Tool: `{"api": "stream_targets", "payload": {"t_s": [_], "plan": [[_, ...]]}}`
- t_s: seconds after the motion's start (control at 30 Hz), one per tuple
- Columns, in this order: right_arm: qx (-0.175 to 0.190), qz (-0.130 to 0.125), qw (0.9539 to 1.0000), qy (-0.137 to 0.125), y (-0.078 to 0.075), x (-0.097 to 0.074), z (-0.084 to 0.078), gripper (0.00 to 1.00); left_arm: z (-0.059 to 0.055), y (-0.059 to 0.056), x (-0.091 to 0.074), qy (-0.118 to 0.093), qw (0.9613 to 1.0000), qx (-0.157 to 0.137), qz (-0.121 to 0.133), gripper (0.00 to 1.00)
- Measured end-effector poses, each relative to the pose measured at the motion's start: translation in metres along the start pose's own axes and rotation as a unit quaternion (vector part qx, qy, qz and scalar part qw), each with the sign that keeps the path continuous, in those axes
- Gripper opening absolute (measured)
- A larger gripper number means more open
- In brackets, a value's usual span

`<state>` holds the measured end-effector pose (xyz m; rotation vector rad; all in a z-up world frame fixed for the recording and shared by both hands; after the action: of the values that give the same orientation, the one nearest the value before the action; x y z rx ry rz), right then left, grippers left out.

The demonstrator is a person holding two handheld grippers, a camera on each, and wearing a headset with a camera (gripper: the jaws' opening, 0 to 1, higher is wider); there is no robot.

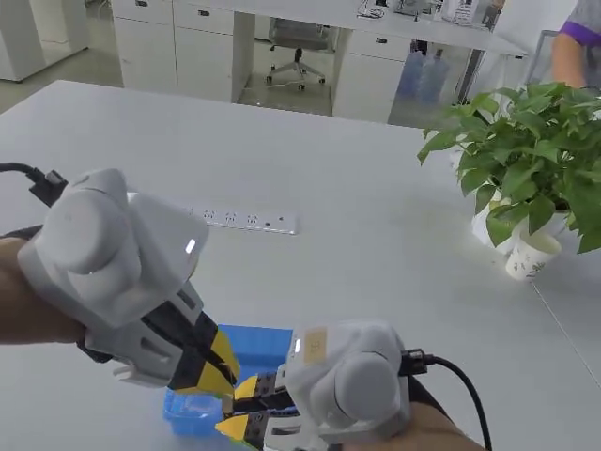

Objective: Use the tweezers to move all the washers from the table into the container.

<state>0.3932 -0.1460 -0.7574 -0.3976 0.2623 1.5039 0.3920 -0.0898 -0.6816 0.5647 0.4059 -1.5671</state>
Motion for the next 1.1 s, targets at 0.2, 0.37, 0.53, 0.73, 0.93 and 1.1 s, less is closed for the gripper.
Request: {"api": "stream_targets", "payload": {"t_s": [0.2, 0.37, 0.53, 0.73, 0.93, 1.1], "plan": [[-0.001, -0.003, 1.0000, -0.001, -0.012, 0.001, 0.001, 0.09, -0.001, 0.012, -0.002, 0.001, 1.0000, 0.002, 0.004, 0.05], [-0.002, -0.002, 1.0000, 0.000, -0.019, 0.004, -0.002, 0.09, -0.005, 0.018, -0.001, 0.003, 1.0000, 0.000, 0.006, 0.05], [0.001, 0.001, 1.0000, 0.001, -0.024, 0.009, -0.007, 0.09, -0.011, 0.024, 0.001, 0.007, 1.0000, -0.002, 0.006, 0.05], [0.005, 0.002, 1.0000, -0.001, -0.032, 0.012, -0.011, 0.09, -0.016, 0.031, 0.003, 0.009, 0.9999, -0.003, 0.008, 0.05], [0.013, 0.005, 0.9999, 0.000, -0.039, 0.018, -0.019, 0.09, -0.024, 0.038, 0.007, 0.015, 0.9998, -0.003, 0.009, 0.05], [0.020, 0.009, 0.9998, 0.005, -0.045, 0.023, -0.028, 0.09, -0.033, 0.044, 0.012, 0.018, 0.9998, -0.006, 0.010, 0.05]]}}
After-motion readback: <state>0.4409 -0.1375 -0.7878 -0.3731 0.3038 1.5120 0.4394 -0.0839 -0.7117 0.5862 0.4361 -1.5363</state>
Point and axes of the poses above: the centre of the closed fingertips' face, and the gripper's own axes: x roughly forward along the fingers, y roughly to its left, z roughly out of its top, the point moved 6 cm from there along -x, roughly backward along the fingers, and after that the axes turned 13 degrees about -y, right-handed, at the moved point
